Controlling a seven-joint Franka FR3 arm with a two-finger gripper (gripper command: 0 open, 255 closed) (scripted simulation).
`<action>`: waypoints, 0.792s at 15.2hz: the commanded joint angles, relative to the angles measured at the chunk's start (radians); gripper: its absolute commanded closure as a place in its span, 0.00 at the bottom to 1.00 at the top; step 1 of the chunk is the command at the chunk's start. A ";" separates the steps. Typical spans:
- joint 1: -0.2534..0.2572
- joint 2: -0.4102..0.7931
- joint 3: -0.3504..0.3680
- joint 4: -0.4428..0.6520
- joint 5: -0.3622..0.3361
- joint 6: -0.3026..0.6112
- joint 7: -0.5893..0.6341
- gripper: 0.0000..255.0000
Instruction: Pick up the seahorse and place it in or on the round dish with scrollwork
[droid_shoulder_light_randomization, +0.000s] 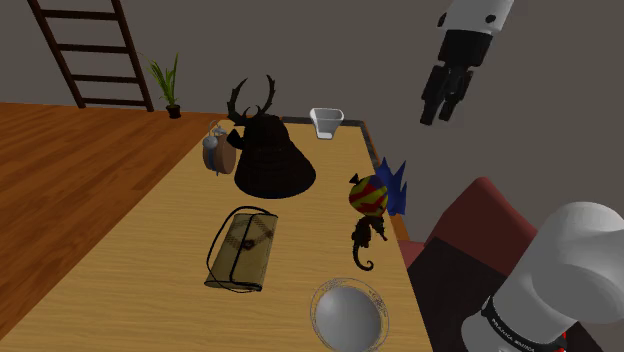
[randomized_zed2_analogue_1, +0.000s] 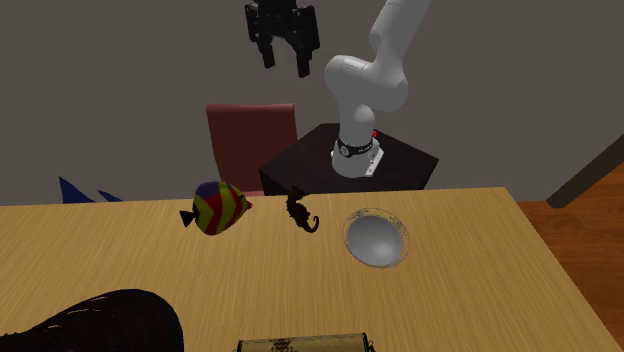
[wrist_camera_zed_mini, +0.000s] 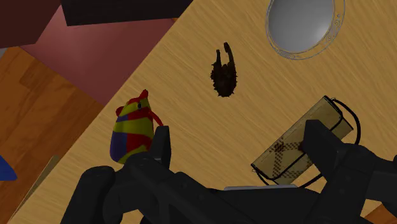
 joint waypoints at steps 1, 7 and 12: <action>0.000 0.000 0.000 0.000 0.000 0.000 0.000 0.00; 0.037 -0.001 -0.006 -0.200 0.000 0.192 -0.096 0.00; 0.071 0.039 -0.012 -0.338 0.004 0.365 -0.177 0.00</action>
